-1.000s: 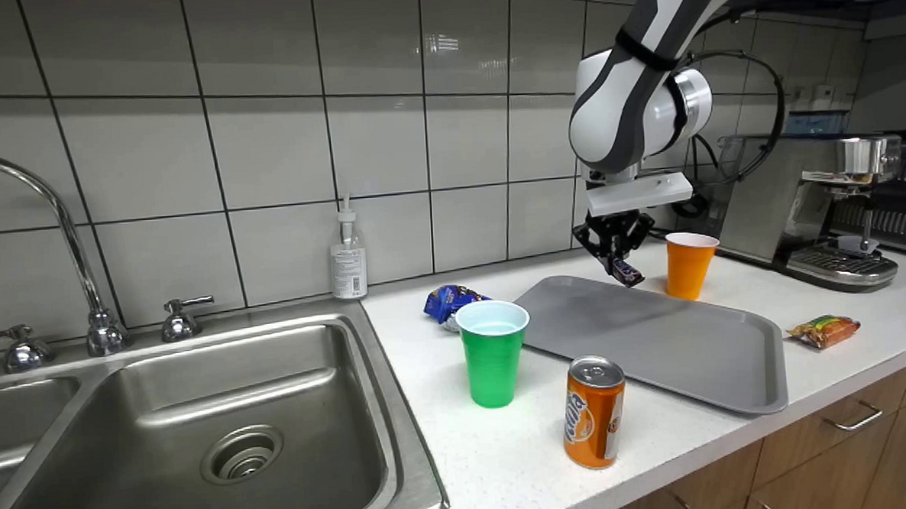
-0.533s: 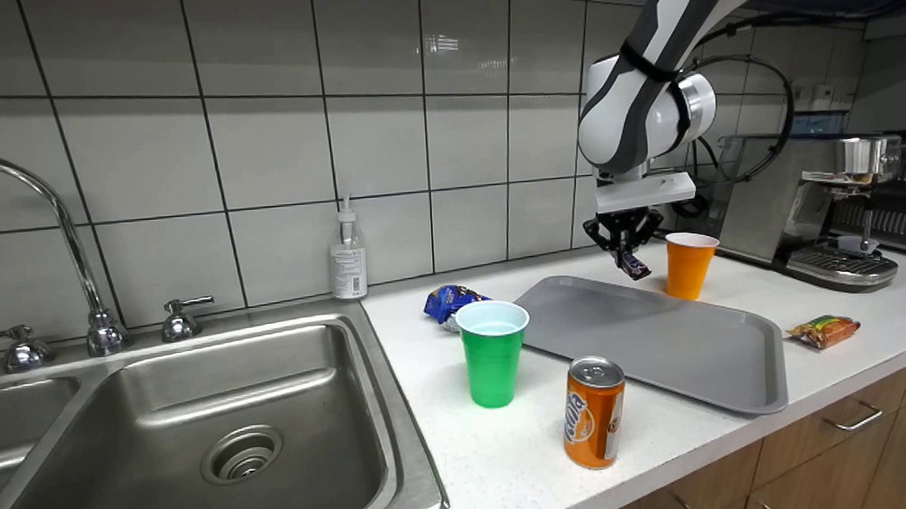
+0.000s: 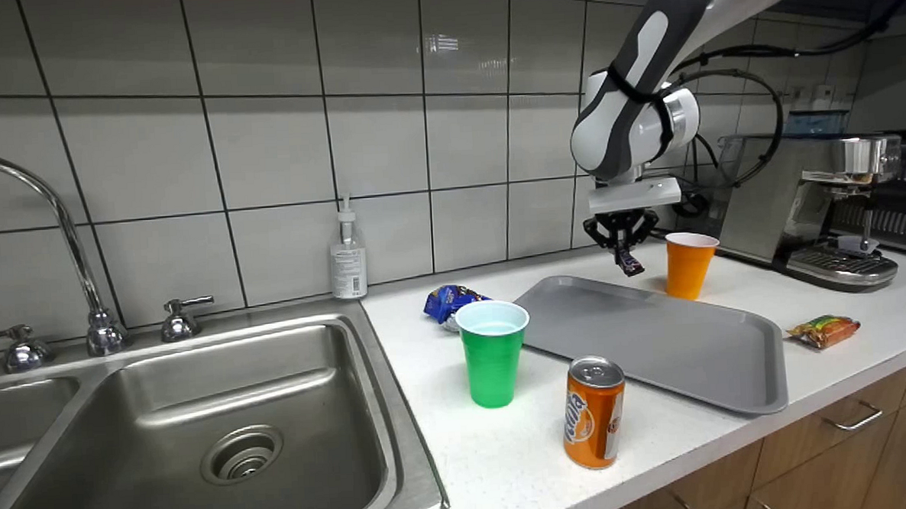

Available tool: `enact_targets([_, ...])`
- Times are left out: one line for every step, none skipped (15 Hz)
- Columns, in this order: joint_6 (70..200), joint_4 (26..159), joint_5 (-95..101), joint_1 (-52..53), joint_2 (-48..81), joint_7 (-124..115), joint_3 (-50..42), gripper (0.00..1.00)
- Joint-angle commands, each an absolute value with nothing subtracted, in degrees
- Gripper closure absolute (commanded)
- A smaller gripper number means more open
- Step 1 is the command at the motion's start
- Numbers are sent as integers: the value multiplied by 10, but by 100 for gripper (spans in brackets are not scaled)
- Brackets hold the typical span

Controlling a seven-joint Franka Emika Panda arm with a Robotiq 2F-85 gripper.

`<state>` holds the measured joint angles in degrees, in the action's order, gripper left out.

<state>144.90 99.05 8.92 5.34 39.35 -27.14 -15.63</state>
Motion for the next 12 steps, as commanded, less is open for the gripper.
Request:
enact_targets([1404,913,72,43,438,-290,-157,96])
enact_targets([1398,899,69,42,448,-298,-159,96])
enact_targets([1395,886,69,43,458,-308,-162,96])
enact_targets([1394,874,69,44,467,-321,-167,96])
enact_targets([1392,864,69,45,476,-332,-170,96])
enact_targets([1390,853,68,45,484,-342,-173,96])
enact_targets([1386,842,69,44,492,-350,-174,96])
enact_targets([1381,831,68,42,501,-359,-175,96])
enact_targets([1376,820,67,40,508,-366,-176,96])
enact_targets([1372,810,68,40,516,-376,-178,96])
enact_targets([1368,801,68,38,523,-383,-178,96])
enact_targets([1362,791,67,35,530,-386,-177,96])
